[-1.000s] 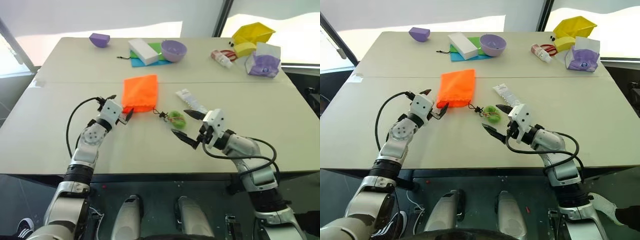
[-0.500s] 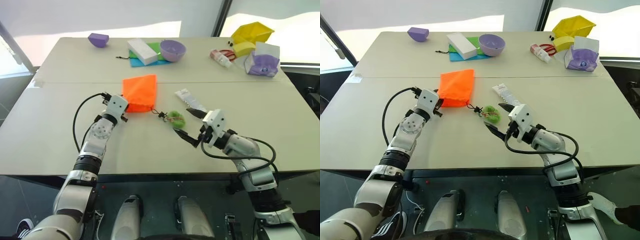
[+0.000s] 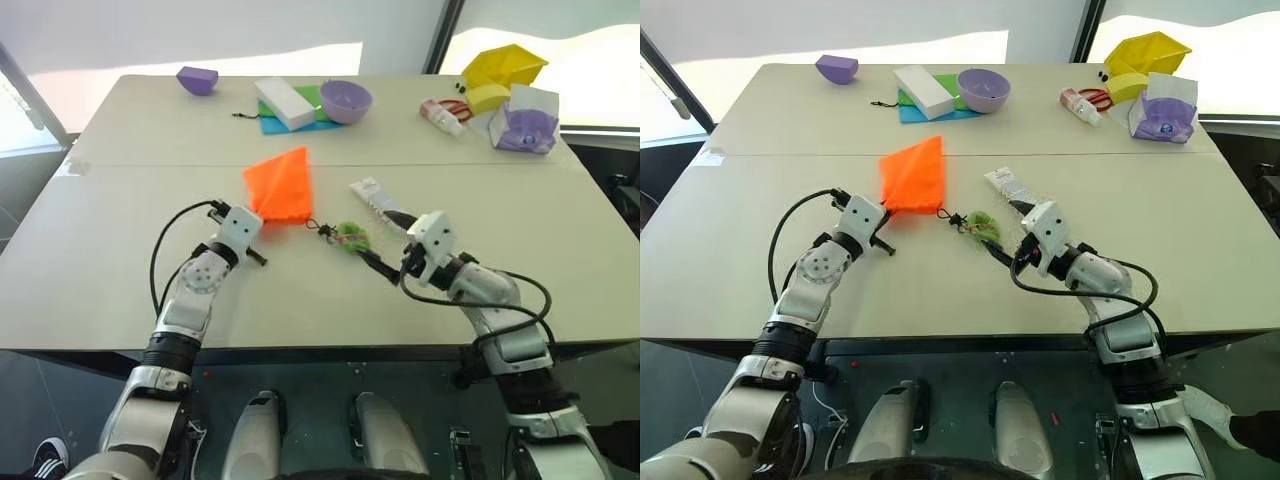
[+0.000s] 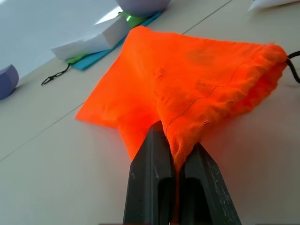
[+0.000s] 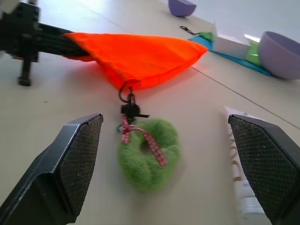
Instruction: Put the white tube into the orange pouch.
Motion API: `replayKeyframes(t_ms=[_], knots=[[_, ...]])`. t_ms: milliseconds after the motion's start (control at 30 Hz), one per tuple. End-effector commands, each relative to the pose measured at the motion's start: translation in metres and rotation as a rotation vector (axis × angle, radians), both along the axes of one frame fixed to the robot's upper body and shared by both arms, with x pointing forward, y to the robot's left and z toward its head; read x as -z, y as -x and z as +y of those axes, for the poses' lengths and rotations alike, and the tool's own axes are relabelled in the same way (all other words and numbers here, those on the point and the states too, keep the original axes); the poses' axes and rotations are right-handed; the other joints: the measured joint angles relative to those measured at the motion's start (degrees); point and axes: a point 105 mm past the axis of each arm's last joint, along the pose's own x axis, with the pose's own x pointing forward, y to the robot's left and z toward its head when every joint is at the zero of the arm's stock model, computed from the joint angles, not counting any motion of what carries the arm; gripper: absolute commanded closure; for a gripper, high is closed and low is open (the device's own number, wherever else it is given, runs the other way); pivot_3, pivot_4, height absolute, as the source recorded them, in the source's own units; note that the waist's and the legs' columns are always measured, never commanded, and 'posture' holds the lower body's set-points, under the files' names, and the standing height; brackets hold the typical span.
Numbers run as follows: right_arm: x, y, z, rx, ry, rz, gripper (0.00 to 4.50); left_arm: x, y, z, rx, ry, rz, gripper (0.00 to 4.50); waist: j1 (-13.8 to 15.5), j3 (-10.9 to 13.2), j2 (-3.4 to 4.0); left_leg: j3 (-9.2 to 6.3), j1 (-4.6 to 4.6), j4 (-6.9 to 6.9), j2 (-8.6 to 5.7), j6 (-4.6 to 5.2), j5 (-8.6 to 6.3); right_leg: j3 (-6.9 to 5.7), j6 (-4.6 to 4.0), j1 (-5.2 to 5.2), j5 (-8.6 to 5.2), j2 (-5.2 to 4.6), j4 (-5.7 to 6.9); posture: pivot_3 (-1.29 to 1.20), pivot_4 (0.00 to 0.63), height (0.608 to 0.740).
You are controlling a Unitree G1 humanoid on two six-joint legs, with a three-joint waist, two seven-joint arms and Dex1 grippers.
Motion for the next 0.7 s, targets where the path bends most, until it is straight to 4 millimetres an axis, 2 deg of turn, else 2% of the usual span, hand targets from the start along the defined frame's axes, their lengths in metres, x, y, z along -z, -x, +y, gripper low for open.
replayKeyframes(t_ms=[33, 167, 367, 567, 700], knots=[[-0.02, -0.016, -0.022, 0.107, 0.033, -0.059, 0.0, -0.016, 0.006, -0.003, 0.018, -0.02, -0.052, 4.47, 0.02, 0.0, 0.0, 0.0, 0.0, 0.0, 0.0, 0.0, 0.0, 0.0, 0.0, -0.01, 0.0, 0.0, 0.0, 0.0, 0.15, 0.74], [-0.019, -0.036, -0.039, 0.214, 0.08, -0.019, 0.0, -0.014, 0.009, -0.006, 0.015, -0.042, -0.051, 4.47, 0.03, 0.0, 0.0, 0.0, 0.0, 0.0, 0.0, 0.0, 0.0, 0.0, 0.0, 0.0, 0.0, -0.01, 0.0, 0.0, 0.15, 0.74], [-0.011, -0.051, -0.043, 0.25, 0.088, 0.112, 0.0, -0.015, 0.01, -0.007, 0.009, -0.052, -0.056, 4.47, 0.01, 0.0, 0.0, 0.01, -0.02, -0.02, 0.0, 0.01, 0.0, 0.01, 0.0, -0.02, -0.01, 0.0, -0.01, 0.0, 0.15, 0.74], [-0.003, -0.059, -0.047, 0.283, 0.035, 0.255, 0.0, -0.018, 0.01, -0.006, 0.0, -0.041, -0.065, 4.47, -0.01, 0.0, 0.0, -0.01, -0.01, -0.01, 0.0, 0.02, 0.01, 0.0, 0.01, -0.02, 0.0, 0.01, 0.01, 0.0, 0.15, 0.74], [0.004, -0.055, -0.043, 0.262, 0.029, 0.329, 0.0, -0.019, 0.011, -0.007, -0.002, -0.037, -0.069, 4.47, 0.03, 0.0, 0.0, -0.01, -0.03, -0.02, 0.0, 0.02, 0.01, 0.01, 0.01, -0.02, 0.0, 0.0, 0.0, 0.0, 0.15, 0.74]])
